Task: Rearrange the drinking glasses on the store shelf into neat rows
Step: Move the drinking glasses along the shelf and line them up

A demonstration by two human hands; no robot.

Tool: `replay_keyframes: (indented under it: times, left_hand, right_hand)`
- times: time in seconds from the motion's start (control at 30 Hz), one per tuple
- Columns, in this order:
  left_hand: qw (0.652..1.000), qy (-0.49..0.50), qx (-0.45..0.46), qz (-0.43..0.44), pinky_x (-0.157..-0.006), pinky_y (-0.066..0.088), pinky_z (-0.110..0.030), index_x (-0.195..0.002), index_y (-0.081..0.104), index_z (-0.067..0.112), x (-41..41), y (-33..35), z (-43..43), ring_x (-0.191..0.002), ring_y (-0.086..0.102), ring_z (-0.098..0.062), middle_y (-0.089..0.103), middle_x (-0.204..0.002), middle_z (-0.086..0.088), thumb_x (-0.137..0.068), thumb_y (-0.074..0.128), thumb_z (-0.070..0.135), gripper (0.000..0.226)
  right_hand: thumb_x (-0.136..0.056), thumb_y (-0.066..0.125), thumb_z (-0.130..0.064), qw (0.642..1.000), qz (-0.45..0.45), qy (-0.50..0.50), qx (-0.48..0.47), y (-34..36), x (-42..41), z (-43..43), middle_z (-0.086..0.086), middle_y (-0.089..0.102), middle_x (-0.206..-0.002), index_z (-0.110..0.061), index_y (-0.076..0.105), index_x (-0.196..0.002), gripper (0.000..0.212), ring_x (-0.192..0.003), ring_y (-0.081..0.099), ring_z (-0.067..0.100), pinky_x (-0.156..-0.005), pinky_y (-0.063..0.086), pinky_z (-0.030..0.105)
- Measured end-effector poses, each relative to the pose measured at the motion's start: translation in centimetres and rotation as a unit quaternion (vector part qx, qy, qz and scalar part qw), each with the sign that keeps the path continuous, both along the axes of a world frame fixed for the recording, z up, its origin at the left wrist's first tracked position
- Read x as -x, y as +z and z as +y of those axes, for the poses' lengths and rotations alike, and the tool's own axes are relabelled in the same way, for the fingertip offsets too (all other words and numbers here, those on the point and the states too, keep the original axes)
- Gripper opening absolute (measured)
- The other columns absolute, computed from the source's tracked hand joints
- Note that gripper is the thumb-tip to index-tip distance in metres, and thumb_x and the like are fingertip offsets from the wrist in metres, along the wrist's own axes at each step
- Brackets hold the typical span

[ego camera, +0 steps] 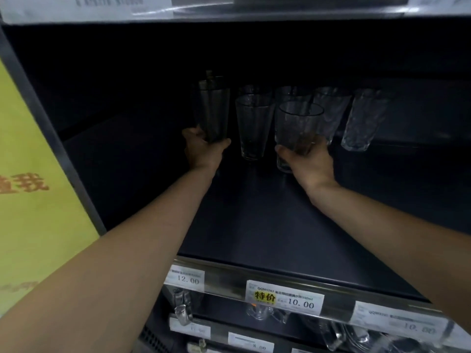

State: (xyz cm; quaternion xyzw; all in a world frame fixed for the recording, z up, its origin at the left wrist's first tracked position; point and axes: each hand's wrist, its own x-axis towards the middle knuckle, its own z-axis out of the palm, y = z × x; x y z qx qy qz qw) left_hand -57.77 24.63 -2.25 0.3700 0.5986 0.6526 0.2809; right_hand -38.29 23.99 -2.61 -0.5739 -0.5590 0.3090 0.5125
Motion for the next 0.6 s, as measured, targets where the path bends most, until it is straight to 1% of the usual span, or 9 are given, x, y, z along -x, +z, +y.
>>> replay_keyframes:
  times: [0.17,0.23,0.3,0.33,0.37,0.47,0.5,0.53,0.6]
  left_hand:
    - [1.0,0.012,-0.009,-0.003,-0.054,0.043,-0.004,-0.136,0.046,0.01,0.3,-0.4,1.4,-0.098,0.057,-0.009,0.061,-0.128,-0.005,-0.078,0.081,0.01,0.068]
    - [1.0,0.009,-0.006,-0.003,-0.063,0.045,-0.007,-0.139,0.046,0.011,0.4,-0.4,1.9,-0.101,0.059,-0.01,0.062,-0.128,-0.006,-0.078,0.081,0.01,0.069]
    - [1.0,0.011,-0.001,-0.003,-0.073,0.048,-0.014,-0.139,0.047,0.012,0.5,-0.3,2.2,-0.106,0.062,-0.014,0.063,-0.127,-0.007,-0.078,0.08,0.011,0.069]
    - [1.0,0.013,0.001,-0.001,-0.075,0.048,-0.016,-0.139,0.047,0.013,0.5,-0.2,2.3,-0.107,0.063,-0.015,0.064,-0.127,-0.007,-0.078,0.081,0.012,0.069]
    - [1.0,0.014,0.003,0.001,-0.073,0.048,-0.014,-0.138,0.047,0.013,0.5,-0.2,2.3,-0.106,0.063,-0.015,0.064,-0.127,-0.007,-0.078,0.081,0.012,0.069]
    - [1.0,0.015,0.003,0.011,-0.055,0.044,-0.004,-0.139,0.046,0.011,0.4,-0.2,2.5,-0.098,0.057,-0.009,0.063,-0.128,-0.007,-0.08,0.08,0.012,0.068]
    - [1.0,0.016,0.002,0.015,-0.053,0.043,-0.002,-0.139,0.046,0.01,0.4,-0.2,2.5,-0.098,0.056,-0.008,0.062,-0.128,-0.008,-0.08,0.079,0.011,0.068]
    - [1.0,0.016,0.0,0.018,-0.054,0.043,-0.001,-0.14,0.045,0.009,0.4,-0.2,2.6,-0.098,0.056,-0.008,0.062,-0.129,-0.008,-0.08,0.079,0.011,0.068]
    - [1.0,0.02,0.001,0.024,-0.063,0.044,-0.004,-0.14,0.045,0.009,0.3,-0.3,2.5,-0.103,0.058,-0.01,0.061,-0.131,-0.008,-0.081,0.079,0.012,0.068]
  right_hand:
    - [-0.079,0.079,-0.045,1.0,0.0,-0.012,-0.005,-0.2,0.4,1.0,-0.003,0.061,-0.13,-0.017,0.045,-0.139,0.074,-0.117,0.058,0.013,-0.094,0.043,0.018]
    - [-0.08,0.079,-0.045,1.0,0.004,-0.018,-0.003,-0.3,0.6,1.4,-0.002,0.061,-0.131,-0.016,0.045,-0.139,0.074,-0.118,0.058,0.014,-0.094,0.044,0.019]
    - [-0.08,0.078,-0.046,1.0,0.005,-0.021,0.003,-0.3,0.8,1.6,-0.001,0.06,-0.132,-0.016,0.044,-0.139,0.074,-0.118,0.058,0.015,-0.091,0.043,0.019]
    - [-0.08,0.077,-0.046,1.0,0.006,-0.023,0.004,-0.3,0.8,1.8,-0.001,0.06,-0.132,-0.016,0.044,-0.139,0.074,-0.118,0.058,0.016,-0.092,0.043,0.019]
    - [-0.08,0.078,-0.046,1.0,0.006,-0.026,0.004,-0.3,0.9,1.9,0.0,0.06,-0.132,-0.016,0.044,-0.139,0.074,-0.119,0.058,0.016,-0.094,0.044,0.02]
    - [-0.081,0.078,-0.045,1.0,0.009,-0.029,0.005,-0.3,1.1,2.3,0.0,0.06,-0.132,-0.017,0.042,-0.139,0.074,-0.119,0.058,0.017,-0.099,0.045,0.023]
    - [-0.081,0.078,-0.045,0.999,0.011,-0.03,0.005,-0.2,1.2,2.3,0.0,0.06,-0.132,-0.017,0.042,-0.139,0.074,-0.118,0.058,0.017,-0.098,0.045,0.023]
    - [-0.081,0.078,-0.044,0.999,0.013,-0.033,0.006,-0.2,1.3,2.4,-0.001,0.059,-0.13,-0.016,0.041,-0.139,0.074,-0.117,0.058,0.016,-0.096,0.045,0.022]
    - [-0.082,0.077,-0.043,0.999,0.012,-0.039,0.01,0.0,1.4,2.5,-0.002,0.059,-0.122,-0.016,0.04,-0.139,0.073,-0.111,0.058,0.014,-0.089,0.043,0.018]
